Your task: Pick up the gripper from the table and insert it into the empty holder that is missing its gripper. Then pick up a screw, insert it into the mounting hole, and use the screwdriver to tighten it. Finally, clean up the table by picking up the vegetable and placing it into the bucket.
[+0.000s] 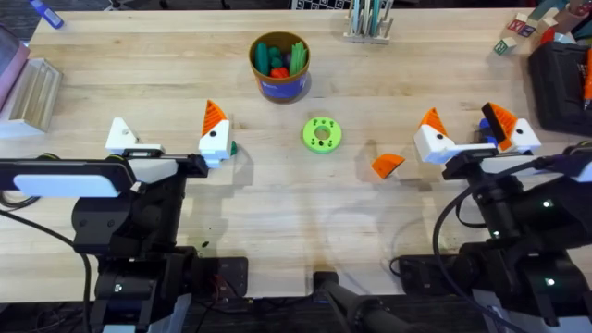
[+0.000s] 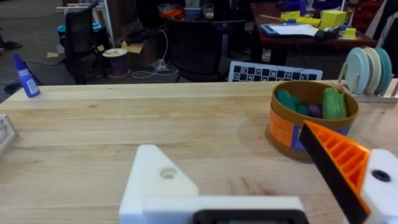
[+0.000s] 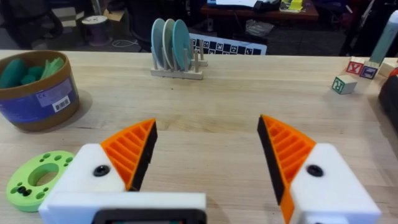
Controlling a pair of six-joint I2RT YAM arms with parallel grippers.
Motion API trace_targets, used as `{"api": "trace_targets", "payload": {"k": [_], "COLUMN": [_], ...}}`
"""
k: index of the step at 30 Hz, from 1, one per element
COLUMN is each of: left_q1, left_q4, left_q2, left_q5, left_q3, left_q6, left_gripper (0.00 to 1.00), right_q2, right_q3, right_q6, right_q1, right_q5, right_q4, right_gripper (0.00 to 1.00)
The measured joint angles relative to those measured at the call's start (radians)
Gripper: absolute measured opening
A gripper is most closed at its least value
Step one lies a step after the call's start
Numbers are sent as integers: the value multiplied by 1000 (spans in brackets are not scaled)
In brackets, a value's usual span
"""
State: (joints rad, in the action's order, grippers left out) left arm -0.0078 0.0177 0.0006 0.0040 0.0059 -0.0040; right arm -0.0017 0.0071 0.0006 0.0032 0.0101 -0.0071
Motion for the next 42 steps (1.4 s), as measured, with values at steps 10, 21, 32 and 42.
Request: {"api": "trace_targets", "payload": {"k": [10, 21, 32, 42], "left_q1": [0, 0, 0, 0], "left_q4": [0, 308, 960, 1098], "left_q2": [0, 141, 700, 871], "left_q5": [-1, -1, 16, 98], "left_q3": [0, 295, 999, 1098], "left_q6": [0, -2, -1, -3], "left_gripper": [985, 985, 985, 985], "right_q2": [0, 88, 459, 503], "right_q3": [0, 209, 743, 819], "right_q6": [2, 45, 52, 52], "right_q1": [0, 0, 0, 0], "right_q5": [-8, -24, -27, -27], "right_q4": [28, -257, -690, -657], "right_gripper": [991, 992, 992, 991]}}
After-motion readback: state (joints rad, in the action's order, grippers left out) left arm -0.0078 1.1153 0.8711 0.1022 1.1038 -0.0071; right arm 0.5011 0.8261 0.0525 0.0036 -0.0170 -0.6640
